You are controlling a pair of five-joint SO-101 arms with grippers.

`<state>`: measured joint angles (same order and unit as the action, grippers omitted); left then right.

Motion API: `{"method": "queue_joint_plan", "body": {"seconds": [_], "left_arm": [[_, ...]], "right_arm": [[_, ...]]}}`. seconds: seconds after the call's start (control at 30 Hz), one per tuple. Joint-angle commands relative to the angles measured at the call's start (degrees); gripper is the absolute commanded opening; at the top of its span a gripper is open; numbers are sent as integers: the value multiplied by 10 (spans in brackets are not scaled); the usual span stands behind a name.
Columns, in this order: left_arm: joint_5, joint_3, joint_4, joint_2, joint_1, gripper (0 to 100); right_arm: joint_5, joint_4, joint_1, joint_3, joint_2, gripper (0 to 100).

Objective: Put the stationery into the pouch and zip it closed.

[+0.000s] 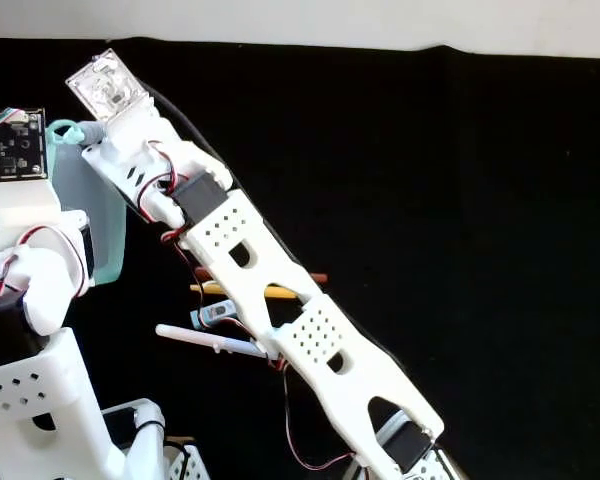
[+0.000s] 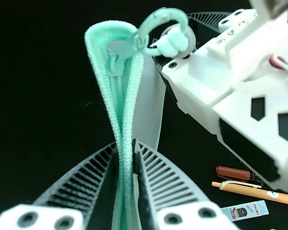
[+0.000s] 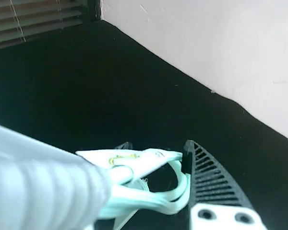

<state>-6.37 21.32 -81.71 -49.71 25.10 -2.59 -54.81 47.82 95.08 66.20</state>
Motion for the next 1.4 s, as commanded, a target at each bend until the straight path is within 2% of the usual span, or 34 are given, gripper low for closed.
{"method": "queue_joint_plan", "body": {"seconds": [0.0,0.23,0.33,0.37,0.4,0.67,1.03,1.2,1.37], "left_arm": [[-5,-1,-5,6,7,7],[-5,0,-5,6,7,7],[-5,0,-5,6,7,7],[-5,0,-5,6,7,7],[-5,0,-5,6,7,7],[-4,0,-4,5,7,7],[19,-7,0,0,5,7],[48,-1,0,0,6,7],[88,-1,-4,0,7,7]], "right_arm": [[5,15,-10,62,-15,184],[5,12,-22,62,-15,164],[5,6,-34,62,-15,15],[5,-4,-37,62,-15,0],[5,-16,-40,62,-15,24],[9,-122,-73,62,-44,6],[10,-282,-120,62,-168,6],[10,-272,-136,62,-245,6],[10,-189,-134,61,-282,6]]}}
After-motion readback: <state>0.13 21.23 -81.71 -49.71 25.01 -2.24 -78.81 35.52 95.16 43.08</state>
